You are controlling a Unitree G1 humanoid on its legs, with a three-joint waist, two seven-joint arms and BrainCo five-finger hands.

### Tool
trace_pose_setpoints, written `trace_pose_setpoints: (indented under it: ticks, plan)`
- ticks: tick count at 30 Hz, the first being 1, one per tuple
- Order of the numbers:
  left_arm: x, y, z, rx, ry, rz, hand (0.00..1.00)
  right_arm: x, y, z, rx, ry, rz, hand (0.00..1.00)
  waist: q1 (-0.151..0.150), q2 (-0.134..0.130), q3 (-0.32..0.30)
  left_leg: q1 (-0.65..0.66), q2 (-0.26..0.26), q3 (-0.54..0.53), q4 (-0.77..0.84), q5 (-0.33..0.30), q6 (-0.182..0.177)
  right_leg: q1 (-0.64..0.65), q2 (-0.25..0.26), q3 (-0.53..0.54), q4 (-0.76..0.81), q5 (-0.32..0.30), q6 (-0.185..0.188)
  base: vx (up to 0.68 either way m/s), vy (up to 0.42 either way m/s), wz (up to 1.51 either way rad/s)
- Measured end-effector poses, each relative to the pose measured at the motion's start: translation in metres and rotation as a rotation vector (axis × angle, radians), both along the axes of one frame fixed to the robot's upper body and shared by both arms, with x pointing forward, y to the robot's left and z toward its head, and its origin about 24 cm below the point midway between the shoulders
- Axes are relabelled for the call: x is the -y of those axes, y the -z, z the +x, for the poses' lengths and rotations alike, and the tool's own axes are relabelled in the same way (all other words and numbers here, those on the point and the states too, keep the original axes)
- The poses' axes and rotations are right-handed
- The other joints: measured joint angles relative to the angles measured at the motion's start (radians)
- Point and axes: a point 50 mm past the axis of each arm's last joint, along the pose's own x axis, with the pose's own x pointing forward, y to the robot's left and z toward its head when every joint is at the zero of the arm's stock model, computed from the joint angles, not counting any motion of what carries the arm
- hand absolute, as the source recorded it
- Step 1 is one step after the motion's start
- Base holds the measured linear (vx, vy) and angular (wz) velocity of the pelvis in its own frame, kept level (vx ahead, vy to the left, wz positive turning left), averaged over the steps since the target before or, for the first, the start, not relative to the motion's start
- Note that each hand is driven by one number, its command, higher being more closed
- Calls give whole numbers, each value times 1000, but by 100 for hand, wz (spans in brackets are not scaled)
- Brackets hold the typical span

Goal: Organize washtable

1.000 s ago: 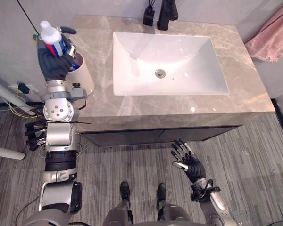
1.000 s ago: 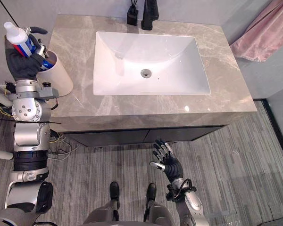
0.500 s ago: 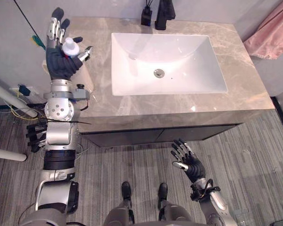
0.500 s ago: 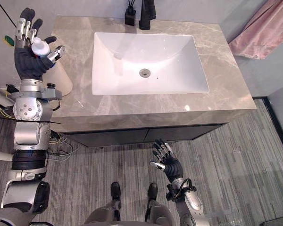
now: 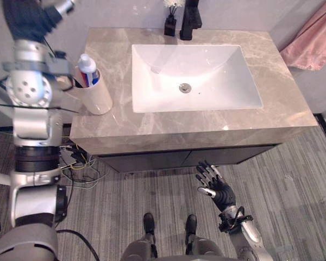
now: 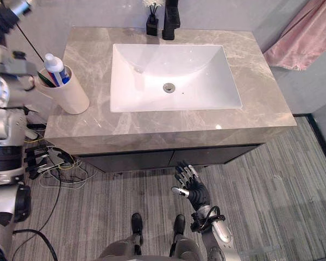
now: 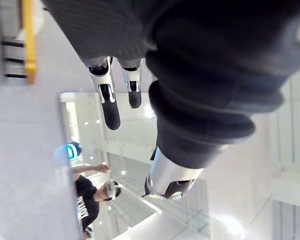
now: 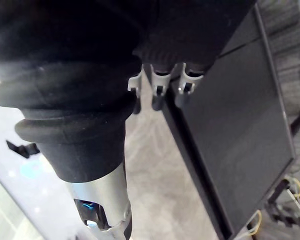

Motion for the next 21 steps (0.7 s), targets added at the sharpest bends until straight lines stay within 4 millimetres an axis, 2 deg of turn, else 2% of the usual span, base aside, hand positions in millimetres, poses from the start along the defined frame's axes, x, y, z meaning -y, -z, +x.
trace_pose_setpoints:
  ticks: [4,8,9,11,14,16,17,19,21]
  plan:
    - [-11,-11,-10,49,-9,-5,0,2,0,-1,-2,-7,-11,0,5,9,-6,15,-10,-20,0,1,1,25,-5,-23,0,-17,8,50,14,16]
    - [-21,-24,-24,114,-20,-15,0,3,2,-1,-11,-6,-14,0,23,16,-16,14,-12,-23,0,1,1,26,-6,-27,0,-19,10,26,13,2]
    - [-24,-27,-31,150,-23,-25,100,3,3,-1,-12,-6,-14,0,28,17,-17,14,-13,-24,0,1,1,27,-8,-29,0,-19,11,32,19,4]
    - [-31,-27,-40,182,-35,-38,100,3,3,-2,-12,-6,-13,0,27,18,-22,14,-14,-29,0,1,1,29,-10,-33,0,-21,12,28,13,6]
    - [-51,-2,-63,172,-101,-49,100,4,4,-3,-19,4,-12,0,28,22,-37,14,-14,-32,0,1,1,31,-14,-37,-1,-23,15,50,9,5]
    - [-66,35,-74,84,-163,-78,100,8,6,-6,-30,20,-14,0,34,19,-43,15,-14,-41,0,1,1,36,-15,-45,-2,-23,16,34,11,13]
    - [-69,45,-75,50,-172,-91,100,9,6,-7,-33,27,-14,0,36,19,-45,15,-14,-43,0,1,1,38,-15,-47,-2,-24,16,15,16,12]
    - [-73,86,-75,-87,-178,-142,100,15,8,-11,-46,67,-10,0,57,10,-53,16,-15,-45,0,1,1,40,-16,-48,-2,-24,16,1,18,4]
    - [-74,108,-75,-170,-178,-168,100,17,9,-11,-48,74,-12,0,59,6,-55,16,-15,-50,0,0,0,42,-17,-53,0,-28,11,-13,17,8]
